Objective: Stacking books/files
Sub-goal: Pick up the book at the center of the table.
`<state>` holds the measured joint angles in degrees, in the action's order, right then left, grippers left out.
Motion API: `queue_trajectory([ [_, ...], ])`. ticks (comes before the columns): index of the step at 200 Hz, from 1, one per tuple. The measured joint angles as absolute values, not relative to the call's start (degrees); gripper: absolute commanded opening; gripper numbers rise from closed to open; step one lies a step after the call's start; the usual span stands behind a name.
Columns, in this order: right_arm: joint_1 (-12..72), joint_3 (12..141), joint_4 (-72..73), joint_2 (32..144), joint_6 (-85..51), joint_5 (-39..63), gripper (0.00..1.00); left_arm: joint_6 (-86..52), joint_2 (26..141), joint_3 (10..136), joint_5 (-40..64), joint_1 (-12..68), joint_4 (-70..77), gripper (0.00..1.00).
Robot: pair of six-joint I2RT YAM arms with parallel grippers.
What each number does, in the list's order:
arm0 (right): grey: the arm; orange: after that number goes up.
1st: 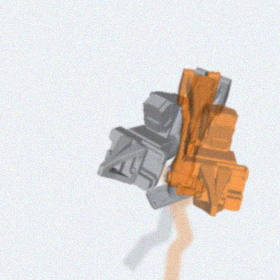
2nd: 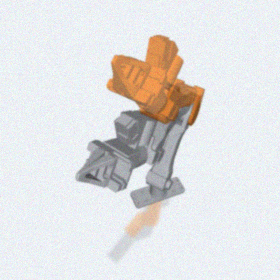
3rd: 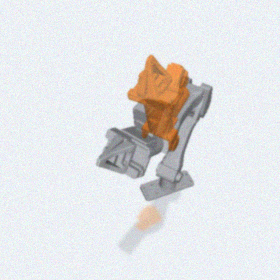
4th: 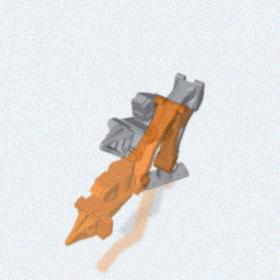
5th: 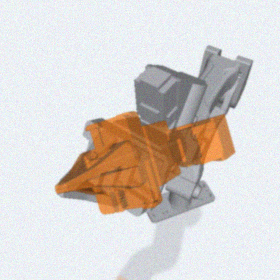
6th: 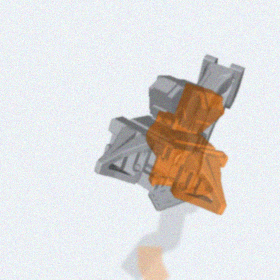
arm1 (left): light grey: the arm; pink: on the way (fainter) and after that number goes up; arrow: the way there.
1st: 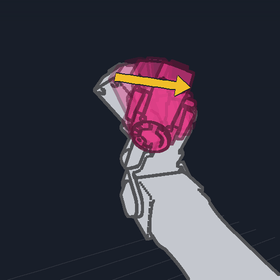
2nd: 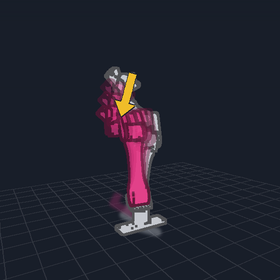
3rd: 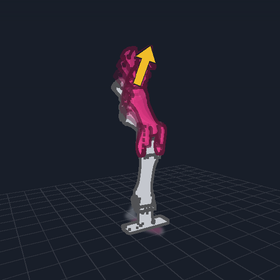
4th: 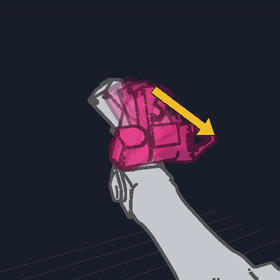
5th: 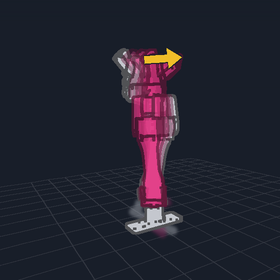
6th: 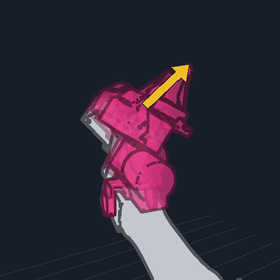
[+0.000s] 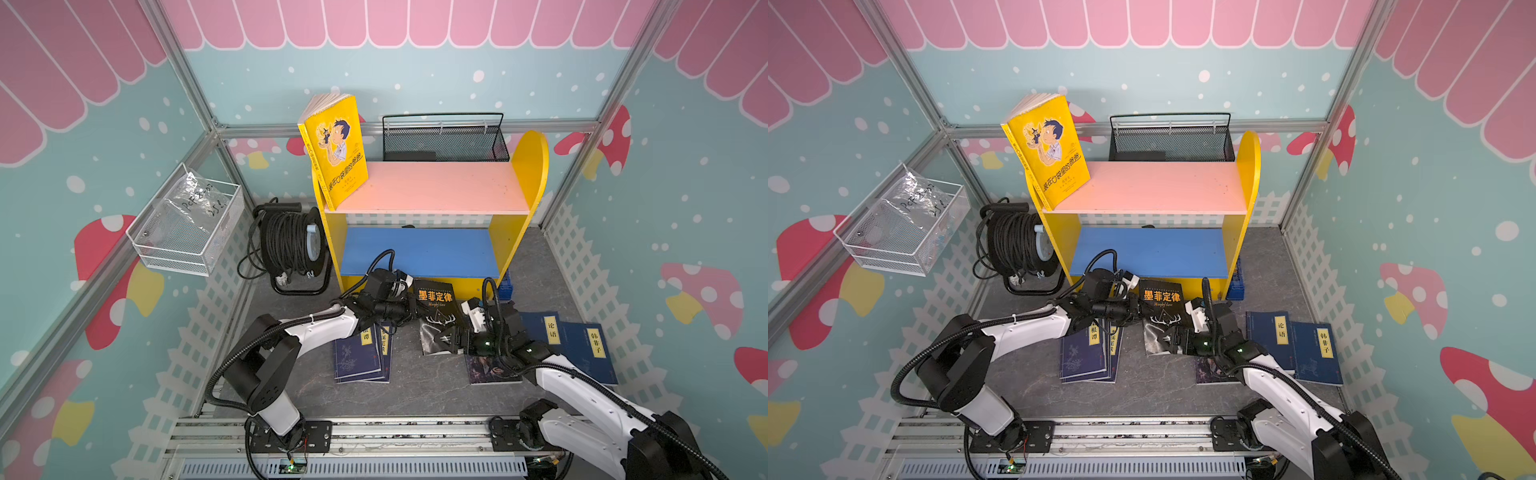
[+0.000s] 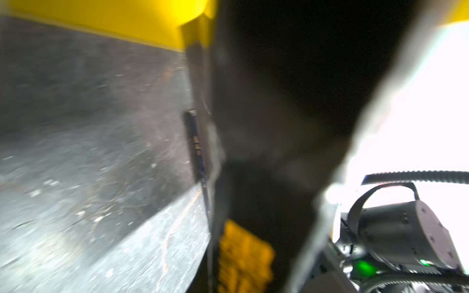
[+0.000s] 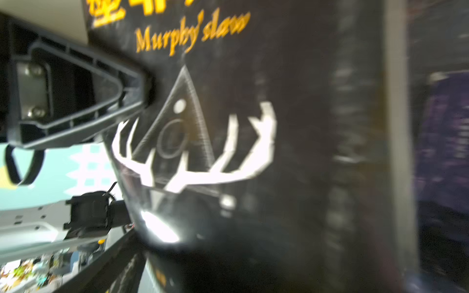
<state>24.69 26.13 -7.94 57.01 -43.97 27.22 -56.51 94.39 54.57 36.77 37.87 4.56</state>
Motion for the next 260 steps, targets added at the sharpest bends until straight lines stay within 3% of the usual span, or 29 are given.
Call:
queue_trajectory([
  [40,22.2,27.1,-11.2,57.5,-43.9,17.7,1.0,-55.9,94.4,53.9,36.7,38.0,-1.1,0.04],
  [65,22.2,27.1,-10.0,59.0,-44.6,14.9,0.99,-56.0,96.1,53.2,36.9,38.2,-1.1,0.09],
  [109,22.2,27.0,-2.5,70.1,-45.8,14.5,0.97,-56.0,99.3,53.3,36.8,38.2,-1.4,0.23],
  [133,22.2,27.6,1.0,72.7,-45.2,14.6,0.97,-56.9,99.6,53.0,36.9,38.2,0.3,0.45],
  [159,22.2,27.6,4.0,74.5,-44.7,14.9,0.96,-59.3,99.9,51.8,37.1,38.2,5.1,0.5],
  [176,22.1,27.0,6.7,75.5,-44.6,15.1,0.95,-61.1,101.1,51.0,37.1,38.2,8.5,0.45],
  [206,22.1,25.7,10.7,76.1,-44.6,15.5,0.95,-64.3,104.1,50.7,37.0,38.7,13.3,0.22],
  [236,22.1,25.3,11.8,76.1,-44.5,15.6,0.95,-65.9,104.6,50.5,36.6,39.1,15.5,0.06],
  [260,22.1,25.3,11.7,75.8,-44.4,15.7,0.95,-65.8,103.4,50.5,35.7,39.6,14.7,0.0],
])
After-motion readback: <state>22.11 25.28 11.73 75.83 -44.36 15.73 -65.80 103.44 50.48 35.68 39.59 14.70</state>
